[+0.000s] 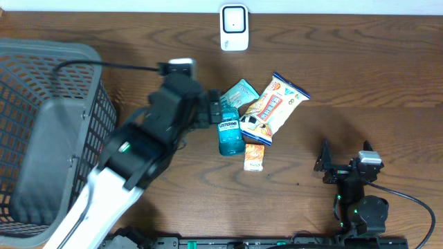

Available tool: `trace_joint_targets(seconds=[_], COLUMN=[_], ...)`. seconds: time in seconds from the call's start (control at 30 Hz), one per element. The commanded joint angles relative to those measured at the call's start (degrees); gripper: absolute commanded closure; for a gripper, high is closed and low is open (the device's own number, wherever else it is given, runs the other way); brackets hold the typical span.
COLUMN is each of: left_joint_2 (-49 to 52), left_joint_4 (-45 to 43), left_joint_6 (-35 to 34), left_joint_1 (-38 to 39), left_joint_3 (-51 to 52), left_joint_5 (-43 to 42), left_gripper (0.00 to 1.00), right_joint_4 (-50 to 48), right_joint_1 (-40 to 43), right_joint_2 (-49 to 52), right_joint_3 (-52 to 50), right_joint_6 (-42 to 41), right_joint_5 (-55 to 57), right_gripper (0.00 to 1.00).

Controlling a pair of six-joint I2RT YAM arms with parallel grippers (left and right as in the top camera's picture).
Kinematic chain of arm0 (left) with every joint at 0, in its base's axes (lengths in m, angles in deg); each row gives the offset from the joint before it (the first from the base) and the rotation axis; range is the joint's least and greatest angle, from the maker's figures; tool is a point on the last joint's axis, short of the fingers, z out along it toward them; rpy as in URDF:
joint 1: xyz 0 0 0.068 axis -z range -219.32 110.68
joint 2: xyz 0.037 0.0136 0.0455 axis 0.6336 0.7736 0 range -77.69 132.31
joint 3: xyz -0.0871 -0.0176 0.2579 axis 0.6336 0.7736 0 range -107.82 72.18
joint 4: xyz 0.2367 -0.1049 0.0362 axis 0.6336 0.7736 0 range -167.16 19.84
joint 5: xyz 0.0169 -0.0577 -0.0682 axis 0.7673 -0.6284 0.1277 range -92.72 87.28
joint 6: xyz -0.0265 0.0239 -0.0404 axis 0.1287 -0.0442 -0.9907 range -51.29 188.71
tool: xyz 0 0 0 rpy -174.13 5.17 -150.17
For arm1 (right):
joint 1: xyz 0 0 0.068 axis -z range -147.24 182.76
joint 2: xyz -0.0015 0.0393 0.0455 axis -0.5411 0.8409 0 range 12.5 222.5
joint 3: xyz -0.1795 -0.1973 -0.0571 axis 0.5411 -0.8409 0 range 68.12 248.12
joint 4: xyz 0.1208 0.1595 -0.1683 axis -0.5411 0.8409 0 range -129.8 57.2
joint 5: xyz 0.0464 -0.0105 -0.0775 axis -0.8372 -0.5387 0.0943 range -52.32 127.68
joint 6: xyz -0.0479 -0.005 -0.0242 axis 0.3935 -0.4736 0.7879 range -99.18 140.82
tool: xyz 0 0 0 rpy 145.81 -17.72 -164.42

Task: Scan the item barcode
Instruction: 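Release the bottle and move the left gripper back into the basket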

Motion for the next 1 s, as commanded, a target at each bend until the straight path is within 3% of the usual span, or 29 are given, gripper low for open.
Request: trace_joint_targets(seconds=[0.0, 0.33, 0.77, 0.97], left_joint_2=[-7.67, -18.25, -18.78, -18.53], left_joint_4=[0.09, -0.04, 5.99, 11.98], left_joint_6=[3.32, 9.20, 13.09, 13.07], left_joint_1=[-0.20, -0.28, -0.28, -0.31], left_joint_3=[-1.42, -7.21, -19.12, -24.33], left_joint_5=[10.14, 14.58, 16.68, 24.50], left_gripper=[0.02, 0.02, 0.02, 0.02], right_joint_4=[0.17, 0.17, 0.17, 0.17], right_joint_1=[-0.28, -0.28, -0.28, -0.28], right_joint_2=[-0.09, -0.09, -0.09, -0.09], right_joint_3=[-0.11, -0.09, -0.11, -0.11], right_joint_6=[0.92, 0.92, 0.92, 0.92], right_joint_5=[-0.11, -0.11, -0.11, -0.11], right_gripper=[0.01, 0.01, 0.01, 0.01])
